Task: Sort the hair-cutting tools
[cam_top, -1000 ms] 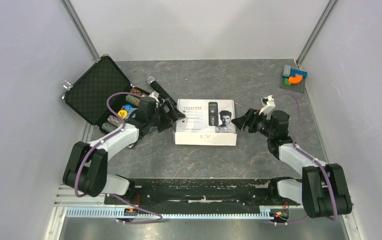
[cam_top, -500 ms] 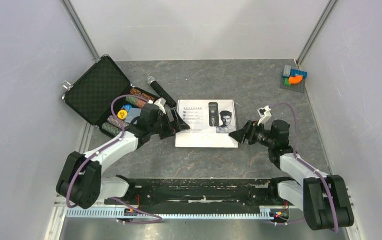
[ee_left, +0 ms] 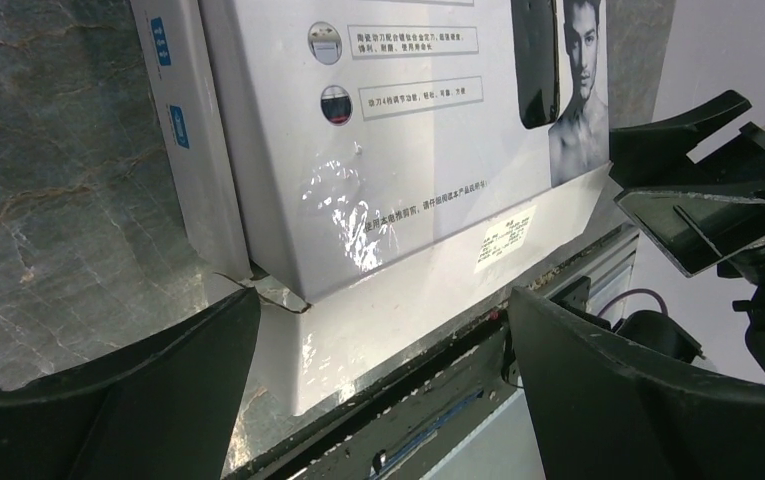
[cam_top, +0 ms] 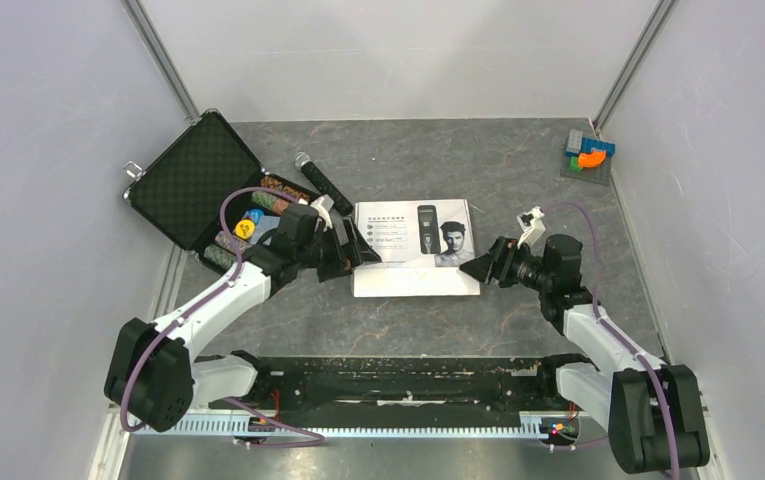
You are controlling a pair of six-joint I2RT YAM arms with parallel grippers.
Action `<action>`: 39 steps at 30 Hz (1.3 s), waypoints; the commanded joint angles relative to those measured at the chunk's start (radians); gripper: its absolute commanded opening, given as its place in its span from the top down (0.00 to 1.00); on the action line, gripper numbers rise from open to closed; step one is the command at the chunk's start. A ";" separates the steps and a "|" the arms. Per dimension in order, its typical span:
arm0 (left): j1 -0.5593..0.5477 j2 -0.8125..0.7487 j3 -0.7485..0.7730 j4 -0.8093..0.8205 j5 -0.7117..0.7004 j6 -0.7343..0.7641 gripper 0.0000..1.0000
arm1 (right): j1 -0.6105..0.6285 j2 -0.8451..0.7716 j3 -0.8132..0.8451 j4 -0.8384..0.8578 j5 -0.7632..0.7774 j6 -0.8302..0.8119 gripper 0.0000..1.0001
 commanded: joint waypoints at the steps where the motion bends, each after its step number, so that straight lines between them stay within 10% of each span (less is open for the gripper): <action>1: -0.005 -0.014 0.043 -0.039 0.054 -0.026 0.00 | -0.001 -0.026 0.035 -0.048 0.006 0.016 0.27; 11: -0.005 -0.021 0.041 -0.073 -0.106 0.085 0.00 | 0.000 -0.014 0.019 -0.048 0.034 -0.020 0.26; 39: -0.036 0.014 0.085 -0.070 0.096 -0.020 0.00 | 0.000 -0.057 0.030 -0.004 -0.027 0.093 0.26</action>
